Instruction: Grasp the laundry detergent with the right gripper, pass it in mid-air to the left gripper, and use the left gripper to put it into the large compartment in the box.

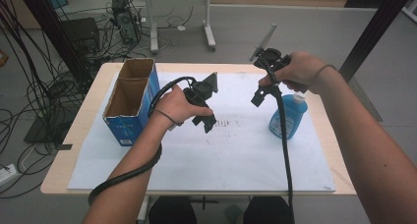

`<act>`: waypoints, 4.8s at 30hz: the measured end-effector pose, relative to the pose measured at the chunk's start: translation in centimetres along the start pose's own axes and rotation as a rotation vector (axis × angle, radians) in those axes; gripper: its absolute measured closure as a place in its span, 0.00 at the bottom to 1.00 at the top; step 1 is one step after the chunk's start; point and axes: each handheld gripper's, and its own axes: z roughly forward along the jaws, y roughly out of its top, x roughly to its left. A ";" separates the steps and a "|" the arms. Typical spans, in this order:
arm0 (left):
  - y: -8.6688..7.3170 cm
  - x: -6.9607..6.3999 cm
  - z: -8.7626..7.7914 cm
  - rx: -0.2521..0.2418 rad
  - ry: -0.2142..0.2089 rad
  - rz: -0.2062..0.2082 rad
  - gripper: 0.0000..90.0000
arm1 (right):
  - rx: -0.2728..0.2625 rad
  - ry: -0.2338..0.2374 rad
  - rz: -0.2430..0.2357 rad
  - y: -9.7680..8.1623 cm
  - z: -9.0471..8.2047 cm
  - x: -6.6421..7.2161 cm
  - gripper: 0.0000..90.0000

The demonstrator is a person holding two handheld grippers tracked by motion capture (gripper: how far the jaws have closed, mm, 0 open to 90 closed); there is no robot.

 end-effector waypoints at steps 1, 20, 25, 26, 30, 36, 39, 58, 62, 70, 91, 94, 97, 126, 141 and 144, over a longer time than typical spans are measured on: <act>0.0 0.0 0.0 0.000 0.000 0.000 0.11 | 0.000 0.000 0.000 0.0 0.0 0.0 0.05; -0.6 0.8 0.4 -0.012 -0.005 -0.026 0.11 | -0.036 0.031 -0.017 -1.0 -0.4 -0.4 0.05; -1.1 1.0 0.2 -0.033 -0.009 -0.037 0.11 | -0.055 0.047 -0.014 -1.6 -0.5 -0.5 0.05; -1.3 1.1 0.0 -0.035 -0.008 -0.032 0.11 | -0.063 0.051 -0.015 -2.0 -0.7 -0.6 0.05; -1.7 1.1 -0.2 -0.053 -0.013 -0.035 0.11 | -0.090 0.087 -0.019 -2.9 -0.7 -0.7 0.05; -2.2 1.0 -0.2 -0.066 -0.007 -0.039 0.11 | -0.116 0.096 -0.022 -4.2 -0.6 -0.8 0.06; -2.3 0.8 -0.1 -0.069 -0.011 -0.034 0.11 | -0.128 0.082 -0.033 -4.9 -0.8 -0.5 0.06; -3.0 0.5 0.7 -0.115 -0.044 -0.047 0.11 | -0.196 0.123 -0.047 -8.8 0.0 0.3 0.05; -3.0 0.5 0.8 -0.122 -0.046 -0.050 0.11 | -0.207 0.112 -0.056 -9.2 0.0 0.6 0.05; -3.2 0.4 1.1 -0.132 -0.050 -0.042 0.11 | -0.227 0.100 -0.061 -10.8 1.2 1.3 0.05; -3.6 0.2 1.2 -0.180 -0.076 -0.035 0.11 | -0.285 0.097 -0.036 -15.1 4.4 1.0 0.05; -3.8 0.4 1.3 -0.191 -0.085 -0.042 0.11 | -0.295 0.097 -0.023 -15.5 4.7 0.8 0.05; -3.9 0.5 1.4 -0.200 -0.086 -0.034 0.11 | -0.307 0.098 -0.026 -16.0 5.1 0.7 0.05; -5.1 -0.1 2.9 -0.223 -0.085 -0.032 0.11 | -0.342 0.062 0.045 -19.4 9.4 -1.2 0.05; -5.2 -0.1 3.4 -0.213 -0.086 -0.033 0.11 | -0.329 0.047 0.090 -20.8 10.6 -2.6 0.05; -5.2 -0.2 3.4 -0.209 -0.078 -0.032 0.11 | -0.329 0.036 0.094 -21.0 10.9 -3.1 0.05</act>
